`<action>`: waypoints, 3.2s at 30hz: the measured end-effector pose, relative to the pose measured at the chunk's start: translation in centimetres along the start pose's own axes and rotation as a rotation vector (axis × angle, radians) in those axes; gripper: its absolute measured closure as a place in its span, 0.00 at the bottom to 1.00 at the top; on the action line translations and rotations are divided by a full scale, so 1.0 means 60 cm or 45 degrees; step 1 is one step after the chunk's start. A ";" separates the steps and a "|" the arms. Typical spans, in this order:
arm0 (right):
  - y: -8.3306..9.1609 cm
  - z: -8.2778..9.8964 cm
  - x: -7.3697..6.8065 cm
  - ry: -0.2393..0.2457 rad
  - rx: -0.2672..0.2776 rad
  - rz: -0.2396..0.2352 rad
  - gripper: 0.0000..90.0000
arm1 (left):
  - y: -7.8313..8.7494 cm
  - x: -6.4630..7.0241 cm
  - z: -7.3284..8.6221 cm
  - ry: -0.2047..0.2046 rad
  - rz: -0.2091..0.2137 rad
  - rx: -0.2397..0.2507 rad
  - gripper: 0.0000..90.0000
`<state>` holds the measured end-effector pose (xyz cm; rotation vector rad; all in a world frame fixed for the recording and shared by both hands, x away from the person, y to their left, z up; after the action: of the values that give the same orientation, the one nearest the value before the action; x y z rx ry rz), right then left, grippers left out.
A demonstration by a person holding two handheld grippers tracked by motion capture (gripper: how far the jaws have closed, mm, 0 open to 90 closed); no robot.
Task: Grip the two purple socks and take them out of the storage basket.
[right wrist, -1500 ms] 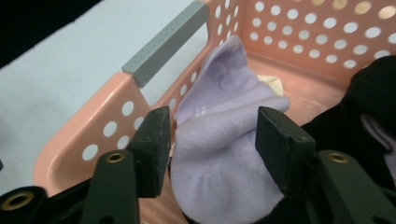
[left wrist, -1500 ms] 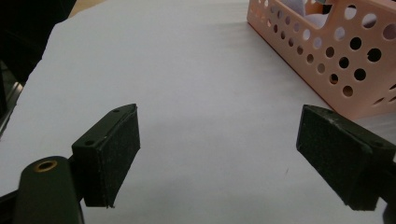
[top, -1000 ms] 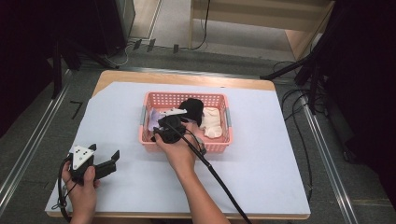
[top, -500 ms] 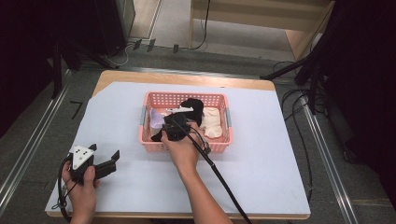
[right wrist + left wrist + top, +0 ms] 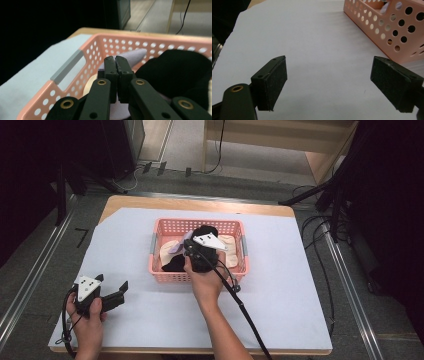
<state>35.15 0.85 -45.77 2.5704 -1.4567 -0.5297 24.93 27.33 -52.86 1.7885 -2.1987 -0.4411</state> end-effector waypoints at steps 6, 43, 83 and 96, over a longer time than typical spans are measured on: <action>0.024 -0.017 0.020 0.030 0.126 -0.018 0.99 | 0.000 0.000 0.000 -0.004 -0.002 0.000 0.17; 0.219 -0.049 0.298 -0.074 0.395 0.386 0.99 | 0.000 0.003 0.000 -0.013 -0.011 0.005 0.17; 0.018 -0.002 0.148 -0.013 -0.064 0.152 0.62 | 0.000 0.003 0.000 -0.014 -0.004 0.004 0.17; -0.003 0.003 0.132 0.036 -0.194 0.151 1.00 | 0.000 0.002 0.000 -0.015 -0.003 0.002 0.17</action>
<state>38.93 -5.79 -47.82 2.3498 -1.4872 -0.5623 24.92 27.18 -52.88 1.7942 -2.2054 -0.4520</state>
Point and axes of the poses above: each handheld gripper's, and its own axes: y roughly backward along the jaws, z roughly out of its underside, x roughly to its right, the point moved 5 cm from there along -y, roughly forward along the jaws, and after that the axes turned 5 degrees about x, right-handed, at the moved point
